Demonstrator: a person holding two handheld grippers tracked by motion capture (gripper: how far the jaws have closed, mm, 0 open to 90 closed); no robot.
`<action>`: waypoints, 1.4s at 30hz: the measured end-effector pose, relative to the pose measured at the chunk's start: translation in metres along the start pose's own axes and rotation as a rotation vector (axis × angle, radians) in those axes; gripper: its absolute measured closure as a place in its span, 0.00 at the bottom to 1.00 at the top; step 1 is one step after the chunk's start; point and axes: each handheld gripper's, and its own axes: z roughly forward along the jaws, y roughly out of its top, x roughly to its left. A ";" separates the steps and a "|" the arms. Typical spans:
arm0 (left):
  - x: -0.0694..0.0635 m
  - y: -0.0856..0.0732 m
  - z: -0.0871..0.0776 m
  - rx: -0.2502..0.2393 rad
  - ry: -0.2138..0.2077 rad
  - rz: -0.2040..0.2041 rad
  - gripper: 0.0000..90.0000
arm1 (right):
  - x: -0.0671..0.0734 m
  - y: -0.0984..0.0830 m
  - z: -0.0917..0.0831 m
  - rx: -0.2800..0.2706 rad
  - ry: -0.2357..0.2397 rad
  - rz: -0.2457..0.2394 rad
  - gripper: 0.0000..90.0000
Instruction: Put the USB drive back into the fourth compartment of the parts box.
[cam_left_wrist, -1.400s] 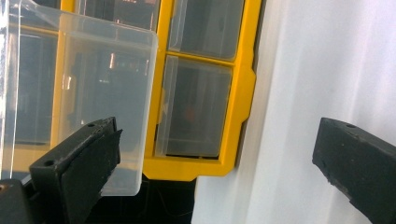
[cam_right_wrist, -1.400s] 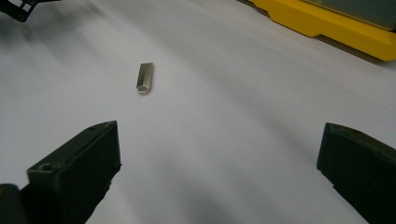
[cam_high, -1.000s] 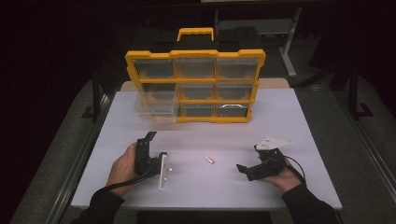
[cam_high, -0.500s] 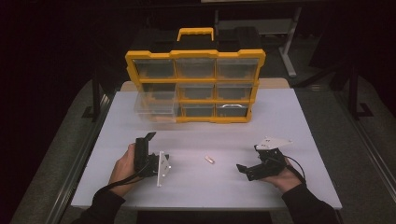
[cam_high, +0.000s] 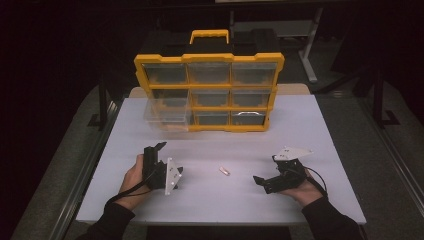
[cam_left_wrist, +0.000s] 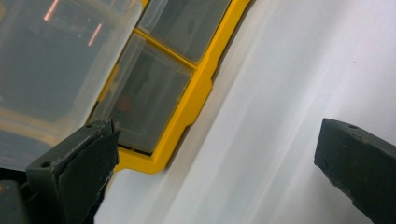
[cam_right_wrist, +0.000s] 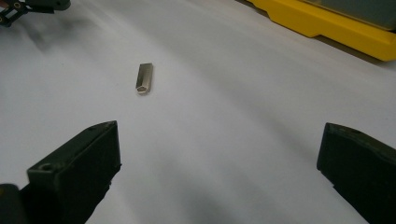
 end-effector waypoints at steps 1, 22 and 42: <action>0.000 0.000 0.000 -0.001 -0.006 -0.008 0.00 | 0.000 0.000 0.000 0.000 0.000 0.001 0.00; 0.008 -0.001 0.002 -0.013 -0.107 -0.217 0.00 | 0.000 0.000 0.000 0.000 -0.001 0.002 0.00; 0.011 -0.003 0.004 -0.012 -0.203 -0.394 0.00 | -0.001 0.000 0.000 -0.001 -0.001 0.003 0.00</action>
